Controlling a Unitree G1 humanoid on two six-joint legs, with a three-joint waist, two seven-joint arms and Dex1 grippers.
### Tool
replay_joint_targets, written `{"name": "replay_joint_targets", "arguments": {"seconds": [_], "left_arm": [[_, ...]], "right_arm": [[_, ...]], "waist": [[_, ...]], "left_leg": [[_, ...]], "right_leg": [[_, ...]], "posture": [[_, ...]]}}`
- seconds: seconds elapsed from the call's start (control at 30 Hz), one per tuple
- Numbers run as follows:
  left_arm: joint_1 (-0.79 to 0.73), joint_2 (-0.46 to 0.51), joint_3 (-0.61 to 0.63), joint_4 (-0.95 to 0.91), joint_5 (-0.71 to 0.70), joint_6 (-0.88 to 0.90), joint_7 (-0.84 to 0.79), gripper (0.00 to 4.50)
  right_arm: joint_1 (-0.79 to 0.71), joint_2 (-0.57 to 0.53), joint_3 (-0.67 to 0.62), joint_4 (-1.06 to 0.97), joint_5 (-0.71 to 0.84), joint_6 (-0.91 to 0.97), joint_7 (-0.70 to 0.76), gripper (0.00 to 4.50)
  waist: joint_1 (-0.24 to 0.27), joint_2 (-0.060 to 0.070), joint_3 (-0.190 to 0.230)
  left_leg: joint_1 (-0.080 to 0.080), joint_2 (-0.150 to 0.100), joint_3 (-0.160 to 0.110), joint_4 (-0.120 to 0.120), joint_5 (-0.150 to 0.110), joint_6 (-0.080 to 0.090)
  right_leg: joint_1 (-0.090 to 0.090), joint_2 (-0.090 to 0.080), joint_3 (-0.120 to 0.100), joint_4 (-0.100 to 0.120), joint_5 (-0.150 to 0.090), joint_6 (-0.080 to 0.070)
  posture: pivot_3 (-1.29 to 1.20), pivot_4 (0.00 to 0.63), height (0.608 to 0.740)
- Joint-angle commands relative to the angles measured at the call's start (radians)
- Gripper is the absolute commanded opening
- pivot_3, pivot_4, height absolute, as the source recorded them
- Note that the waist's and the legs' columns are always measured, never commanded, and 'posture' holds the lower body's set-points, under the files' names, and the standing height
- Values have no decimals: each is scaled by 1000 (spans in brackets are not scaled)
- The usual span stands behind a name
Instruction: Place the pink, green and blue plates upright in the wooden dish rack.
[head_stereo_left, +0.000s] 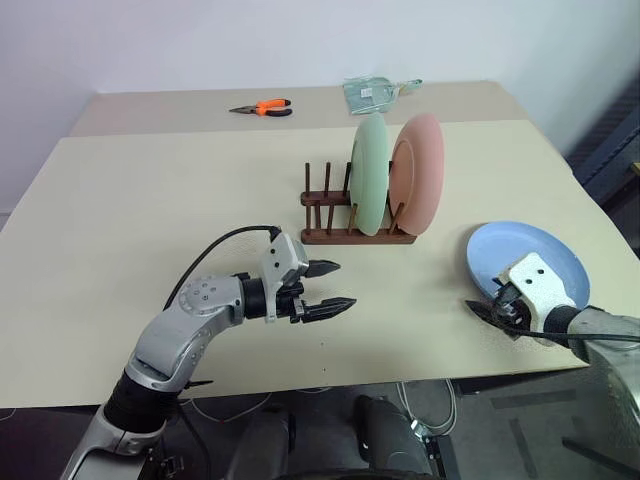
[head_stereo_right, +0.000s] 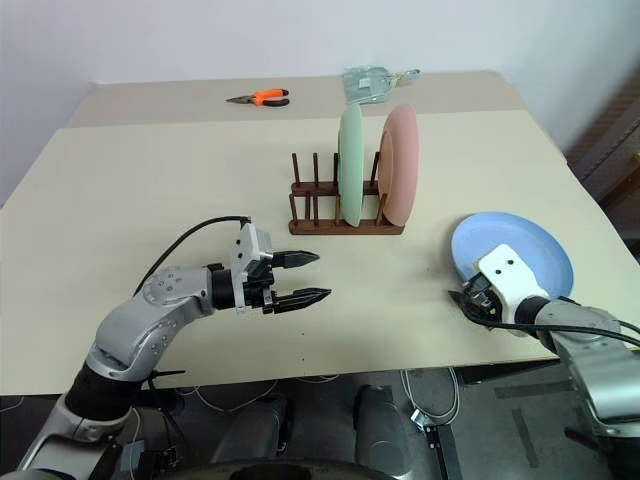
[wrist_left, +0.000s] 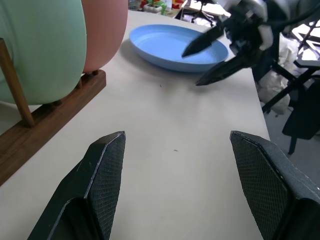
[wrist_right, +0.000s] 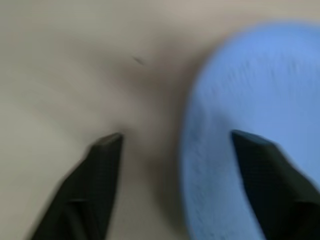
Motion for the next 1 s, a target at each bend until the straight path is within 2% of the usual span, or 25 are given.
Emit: {"name": "replay_joint_targets", "arguments": {"seconds": [0.03, 0.13, 0.17, 0.27, 0.33, 0.47, 0.57, 0.7, 0.83, 1.0], "left_arm": [[-6, 6, -5, -12, 13, -26, -7, 3444], [2, 8, -6, -10, 27, -33, -7, 3444], [7, 10, -6, -10, 32, -35, -6, 3444], [17, 16, -6, -8, 47, -43, -4, 3444], [23, 17, -7, -4, 57, -51, -2, 3444], [31, 15, -8, 3, 72, -59, 10, 3444], [44, 29, -19, 8, 90, -60, 9, 3444], [64, 34, -6, 11, 108, -78, 28, 3444], [92, 36, 51, 13, 90, -79, 46, 3444], [125, 56, 95, 2, 90, -82, 54, 3444]], "right_arm": [[-27, 3, -1, 20, -47, -8, -30, 1631], [-65, 6, -11, 37, -64, -40, -38, 163], [-95, 9, -25, 44, -72, -73, -51, 38], [-231, 4, -57, 100, -134, -195, -129, 38], [-372, -1, -74, 140, -160, -260, -184, 38], [-698, 46, -93, 159, -92, -312, -223, 38], [-907, 167, -97, 117, 113, -212, -188, 38], [-1044, 360, -90, 9, 487, 25, -184, 38], [-1106, 562, -108, 18, 756, 155, -337, 38], [-1188, 768, -103, 118, 951, 204, -586, 38]], "waist": [[1, 0, 0], [0, 0, 0], [-3, -1, 0], [-7, 0, 1], [-8, 2, 2], [-7, 6, 4], [-7, 4, 3], [-6, 3, 2], [-4, 4, 3], [-9, 5, 3]], "left_leg": [[0, 0, 0, 0, 0, 0], [0, 0, 0, 0, 0, 0], [1, 0, 0, 0, 0, 0], [1, 0, 0, 0, 0, 0], [0, 0, 0, 0, 0, 0], [1, 0, 1, -1, 0, 0], [1, 1, -1, -2, 0, 0], [0, 1, -4, -2, 0, 0], [0, 1, -7, -1, 0, 0], [0, 0, -7, -2, 0, 0]], "right_leg": [[0, 0, 0, 0, 0, 0], [0, 0, 0, 0, 0, 0], [1, 0, 0, 0, 0, 0], [1, 0, 0, 0, 0, 0], [0, 0, 0, 0, 0, 0], [-1, 1, 0, 1, 0, 0], [-1, 1, 0, 1, 2, -2], [0, 1, -1, 1, 3, -4], [-1, 1, -1, 2, 3, -4], [-3, 1, -1, 3, 3, -5]], "posture": [[0, 150, 740], [0, 150, 740], [0, 150, 740], [0, 150, 740], [0, 150, 740], [0, 150, 740], [0, 150, 740], [0, 150, 740], [0, 150, 740], [0, 150, 740]]}}
